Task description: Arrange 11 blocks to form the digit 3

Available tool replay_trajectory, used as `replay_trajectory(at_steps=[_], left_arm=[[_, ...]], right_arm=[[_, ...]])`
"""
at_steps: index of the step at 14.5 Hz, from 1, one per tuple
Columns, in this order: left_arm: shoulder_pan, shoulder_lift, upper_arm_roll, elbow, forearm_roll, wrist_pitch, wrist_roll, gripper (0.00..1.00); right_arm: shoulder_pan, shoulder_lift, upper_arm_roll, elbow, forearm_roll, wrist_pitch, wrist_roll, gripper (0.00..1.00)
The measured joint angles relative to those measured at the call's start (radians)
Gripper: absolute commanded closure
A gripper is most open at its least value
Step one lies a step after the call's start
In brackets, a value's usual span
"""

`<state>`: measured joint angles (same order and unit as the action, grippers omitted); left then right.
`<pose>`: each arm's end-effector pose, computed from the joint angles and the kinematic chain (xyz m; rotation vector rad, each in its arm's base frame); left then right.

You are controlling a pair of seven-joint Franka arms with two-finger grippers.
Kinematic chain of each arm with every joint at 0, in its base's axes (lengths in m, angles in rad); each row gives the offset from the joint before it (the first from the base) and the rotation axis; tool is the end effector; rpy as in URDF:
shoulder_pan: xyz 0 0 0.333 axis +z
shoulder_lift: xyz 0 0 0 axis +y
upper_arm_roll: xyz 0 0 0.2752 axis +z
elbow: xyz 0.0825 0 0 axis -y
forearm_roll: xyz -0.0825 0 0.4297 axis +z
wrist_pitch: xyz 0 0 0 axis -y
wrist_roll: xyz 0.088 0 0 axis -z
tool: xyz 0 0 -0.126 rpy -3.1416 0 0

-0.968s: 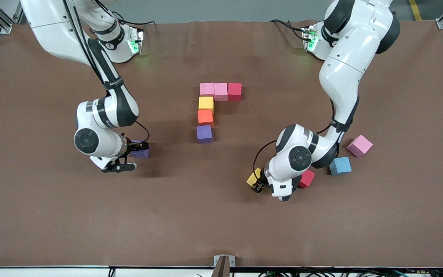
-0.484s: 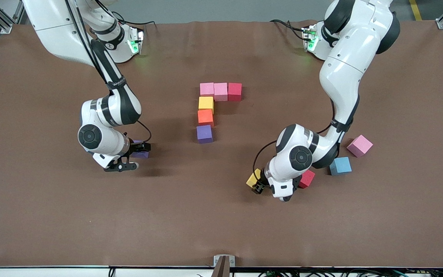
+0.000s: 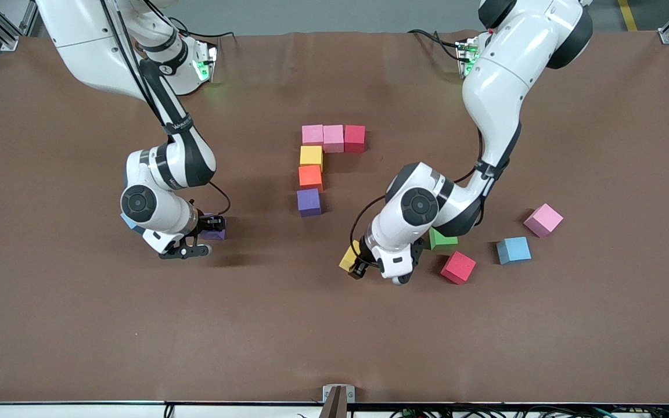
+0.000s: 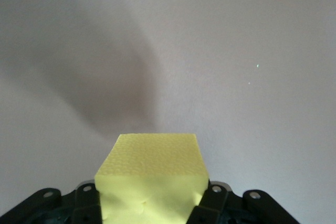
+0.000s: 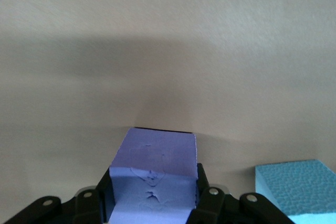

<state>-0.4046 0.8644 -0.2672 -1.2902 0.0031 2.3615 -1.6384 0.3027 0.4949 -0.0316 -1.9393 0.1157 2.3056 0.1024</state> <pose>0.6378 -0.4527 0.1925 2.4454 1.4640 -0.1125 0.5932 0.1682 0.1270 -3.0906 -0.1367 0.2133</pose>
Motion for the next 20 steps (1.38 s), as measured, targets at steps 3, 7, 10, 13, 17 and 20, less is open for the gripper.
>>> replay_trajectory(at_steps=[3, 7, 10, 13, 17, 20], left_arm=[[0.010, -0.021, 0.010, -0.012, 0.000, -0.010, -0.065, 0.99], [0.042, -0.120, 0.010, -0.090, 0.000, -0.040, -0.159, 0.99], [0.069, -0.205, 0.011, -0.163, 0.000, -0.057, -0.276, 0.99], [0.088, -0.226, 0.012, -0.184, 0.000, -0.056, -0.421, 1.00], [0.141, -0.239, 0.005, -0.217, 0.000, -0.058, -0.537, 0.99], [0.137, -0.267, -0.004, -0.264, 0.000, -0.070, -0.547, 1.00]], right_arm=[[0.016, 0.000, 0.002, 0.063, 0.000, -0.054, 0.000, 0.65], [0.041, 0.010, 0.003, 0.163, 0.000, -0.117, 0.000, 0.65], [0.094, 0.045, 0.005, 0.232, 0.001, -0.126, 0.065, 0.65], [0.173, 0.108, 0.008, 0.313, 0.001, -0.126, 0.176, 0.65], [0.277, 0.204, 0.009, 0.418, 0.001, -0.122, 0.311, 0.65], [0.320, 0.261, 0.008, 0.487, 0.001, -0.121, 0.369, 0.65]])
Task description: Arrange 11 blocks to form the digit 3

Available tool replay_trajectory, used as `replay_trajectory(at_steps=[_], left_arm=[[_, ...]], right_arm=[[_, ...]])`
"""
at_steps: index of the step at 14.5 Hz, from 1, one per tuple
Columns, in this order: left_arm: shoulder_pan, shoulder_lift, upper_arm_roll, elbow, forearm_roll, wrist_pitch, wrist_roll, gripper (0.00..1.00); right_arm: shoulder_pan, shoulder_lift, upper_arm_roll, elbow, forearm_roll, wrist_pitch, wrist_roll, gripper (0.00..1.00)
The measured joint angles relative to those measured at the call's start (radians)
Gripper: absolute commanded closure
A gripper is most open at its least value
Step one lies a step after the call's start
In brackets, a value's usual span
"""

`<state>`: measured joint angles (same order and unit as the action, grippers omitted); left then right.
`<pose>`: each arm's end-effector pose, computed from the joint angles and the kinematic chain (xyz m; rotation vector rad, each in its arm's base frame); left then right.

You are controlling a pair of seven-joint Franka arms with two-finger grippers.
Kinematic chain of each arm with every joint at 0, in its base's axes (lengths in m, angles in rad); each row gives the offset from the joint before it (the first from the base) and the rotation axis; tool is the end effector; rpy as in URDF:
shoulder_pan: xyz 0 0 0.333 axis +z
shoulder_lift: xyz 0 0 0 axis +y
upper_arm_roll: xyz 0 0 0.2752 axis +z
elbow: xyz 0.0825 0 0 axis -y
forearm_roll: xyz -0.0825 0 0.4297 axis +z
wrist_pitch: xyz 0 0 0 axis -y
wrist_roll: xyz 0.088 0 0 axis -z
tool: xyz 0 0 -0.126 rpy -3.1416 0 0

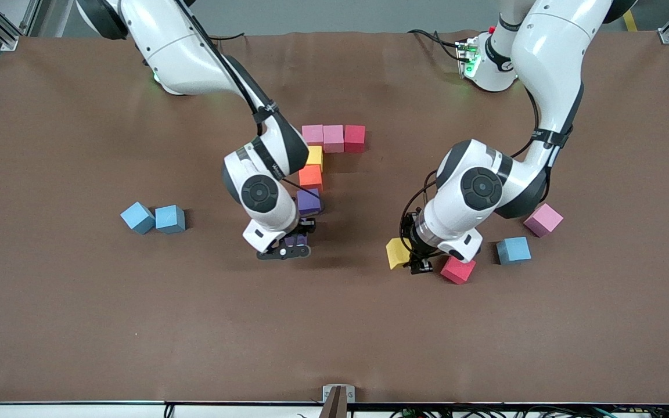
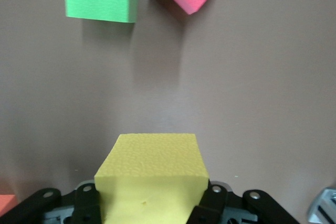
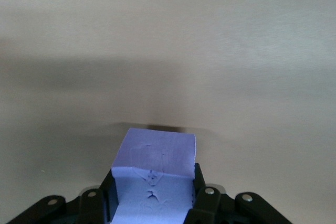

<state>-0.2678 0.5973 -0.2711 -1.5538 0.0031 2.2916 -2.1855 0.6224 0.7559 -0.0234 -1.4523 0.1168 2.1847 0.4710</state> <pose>0.6403 -0.3590 0.2487 1.9448 2.2181 -0.1604 0.5971 0.4173 0.1595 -3.0827 -0.1014 0.0924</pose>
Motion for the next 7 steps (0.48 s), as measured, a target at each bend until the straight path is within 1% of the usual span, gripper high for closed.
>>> replay_trajectory(at_steps=[4, 7], left_arm=[[-0.006, -0.036, -0.021, -0.050, 0.019, -0.014, -0.005, 1.00], [-0.007, -0.064, -0.041, -0.119, 0.022, -0.016, -0.023, 1.00]], right_arm=[[0.024, 0.035, 0.000, 0.036, 0.000, 0.000, 0.031, 0.65], [0.029, 0.043, 0.000, 0.037, 0.000, -0.002, 0.032, 0.65]])
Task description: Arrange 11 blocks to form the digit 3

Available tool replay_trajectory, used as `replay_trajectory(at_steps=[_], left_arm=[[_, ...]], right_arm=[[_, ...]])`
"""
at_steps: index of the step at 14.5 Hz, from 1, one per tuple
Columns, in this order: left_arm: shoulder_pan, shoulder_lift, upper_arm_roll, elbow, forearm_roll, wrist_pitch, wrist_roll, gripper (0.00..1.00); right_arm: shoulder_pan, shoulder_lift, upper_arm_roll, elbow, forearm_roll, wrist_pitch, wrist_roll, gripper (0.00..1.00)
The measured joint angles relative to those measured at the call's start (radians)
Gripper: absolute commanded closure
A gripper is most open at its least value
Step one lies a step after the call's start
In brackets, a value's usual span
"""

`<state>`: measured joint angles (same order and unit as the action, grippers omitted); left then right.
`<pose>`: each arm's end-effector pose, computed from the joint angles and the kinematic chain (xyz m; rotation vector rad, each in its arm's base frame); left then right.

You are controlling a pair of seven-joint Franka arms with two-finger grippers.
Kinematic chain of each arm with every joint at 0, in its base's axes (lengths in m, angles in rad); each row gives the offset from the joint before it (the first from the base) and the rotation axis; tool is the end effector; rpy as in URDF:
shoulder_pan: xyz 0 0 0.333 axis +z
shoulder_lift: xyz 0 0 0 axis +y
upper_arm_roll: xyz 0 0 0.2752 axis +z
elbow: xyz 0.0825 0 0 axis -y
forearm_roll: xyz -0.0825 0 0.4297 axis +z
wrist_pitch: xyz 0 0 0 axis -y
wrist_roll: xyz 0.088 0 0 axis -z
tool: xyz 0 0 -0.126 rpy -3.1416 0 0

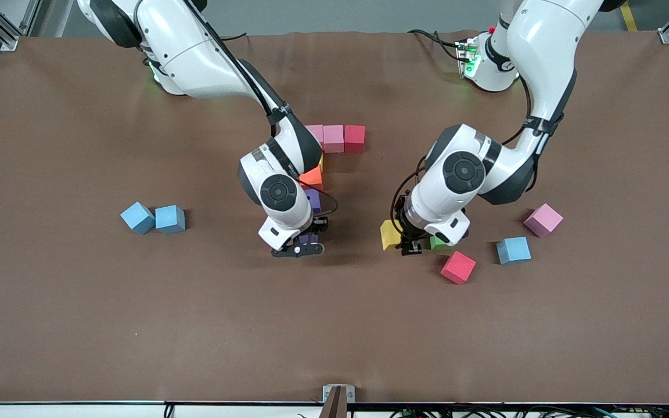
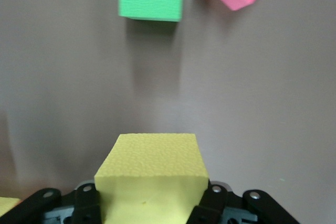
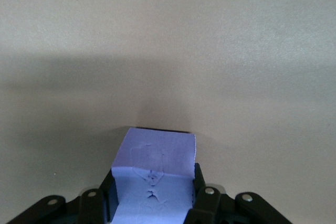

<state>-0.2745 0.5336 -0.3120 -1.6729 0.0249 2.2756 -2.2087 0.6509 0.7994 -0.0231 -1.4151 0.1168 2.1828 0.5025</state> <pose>0.5948 -0.3778 0.2357 2.0437 2.2239 -0.1768 0.5878 0.4367 0.1454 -3.0892 -0.0980 0.1052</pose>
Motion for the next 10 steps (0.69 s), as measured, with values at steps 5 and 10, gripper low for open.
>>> replay_trajectory(at_steps=[5, 10], left_arm=[[-0.002, -0.048, -0.009, -0.106, 0.002, -0.001, -0.023, 0.98], [-0.024, -0.050, -0.017, -0.151, 0.003, 0.003, -0.026, 0.96]], right_arm=[[0.004, 0.004, 0.020, 0.000, 0.000, -0.013, 0.000, 0.65], [0.004, 0.004, 0.028, 0.001, 0.000, -0.039, -0.045, 0.65]])
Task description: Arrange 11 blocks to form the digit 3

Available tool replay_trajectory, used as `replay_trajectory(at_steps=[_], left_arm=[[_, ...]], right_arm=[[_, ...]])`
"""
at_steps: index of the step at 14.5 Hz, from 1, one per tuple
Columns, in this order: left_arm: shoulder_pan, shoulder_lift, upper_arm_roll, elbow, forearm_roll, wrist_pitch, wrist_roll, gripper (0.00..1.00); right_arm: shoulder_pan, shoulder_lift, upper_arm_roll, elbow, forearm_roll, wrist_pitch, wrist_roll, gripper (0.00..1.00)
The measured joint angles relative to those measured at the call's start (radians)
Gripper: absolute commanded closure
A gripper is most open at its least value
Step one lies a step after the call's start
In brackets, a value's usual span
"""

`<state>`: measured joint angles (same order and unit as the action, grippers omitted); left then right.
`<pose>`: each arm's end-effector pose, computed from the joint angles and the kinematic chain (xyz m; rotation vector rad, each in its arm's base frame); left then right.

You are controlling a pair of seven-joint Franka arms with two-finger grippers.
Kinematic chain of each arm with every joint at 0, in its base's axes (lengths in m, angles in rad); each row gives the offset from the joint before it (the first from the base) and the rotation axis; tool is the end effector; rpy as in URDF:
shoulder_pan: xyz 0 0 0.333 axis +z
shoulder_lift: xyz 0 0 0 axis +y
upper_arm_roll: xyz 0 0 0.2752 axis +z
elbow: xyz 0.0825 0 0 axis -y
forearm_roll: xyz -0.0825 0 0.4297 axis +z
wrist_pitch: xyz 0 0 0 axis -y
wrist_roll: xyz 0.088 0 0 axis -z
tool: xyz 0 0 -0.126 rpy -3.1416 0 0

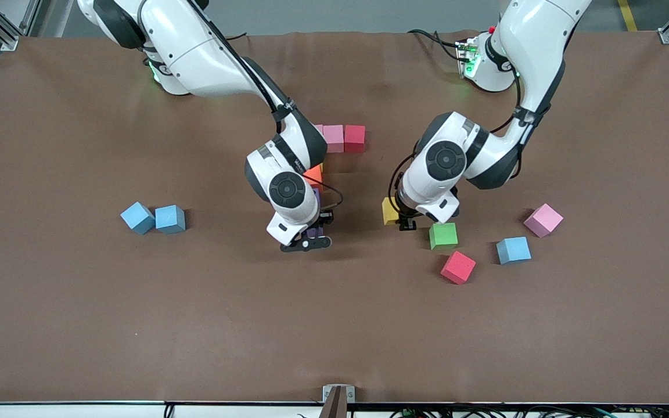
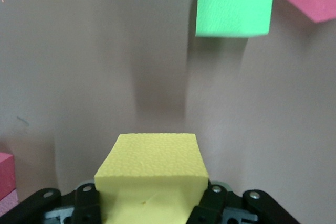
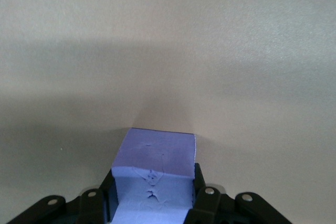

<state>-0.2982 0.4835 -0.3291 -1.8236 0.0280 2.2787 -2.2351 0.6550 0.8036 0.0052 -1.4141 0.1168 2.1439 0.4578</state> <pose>0.5389 -0.3856 0.1986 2.1457 2.2643 -0.2010 0.5701 0.4507 0.1397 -3.0843 -0.2069 0.1784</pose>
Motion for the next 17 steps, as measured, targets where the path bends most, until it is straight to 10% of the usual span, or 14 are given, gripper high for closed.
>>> replay_trajectory(at_steps=[17], left_arm=[[-0.027, -0.005, -0.008, -0.010, 0.001, 0.022, -0.006, 0.98]], right_arm=[[-0.011, 0.000, -0.008, 0.003, -0.002, -0.017, -0.077, 0.68]])
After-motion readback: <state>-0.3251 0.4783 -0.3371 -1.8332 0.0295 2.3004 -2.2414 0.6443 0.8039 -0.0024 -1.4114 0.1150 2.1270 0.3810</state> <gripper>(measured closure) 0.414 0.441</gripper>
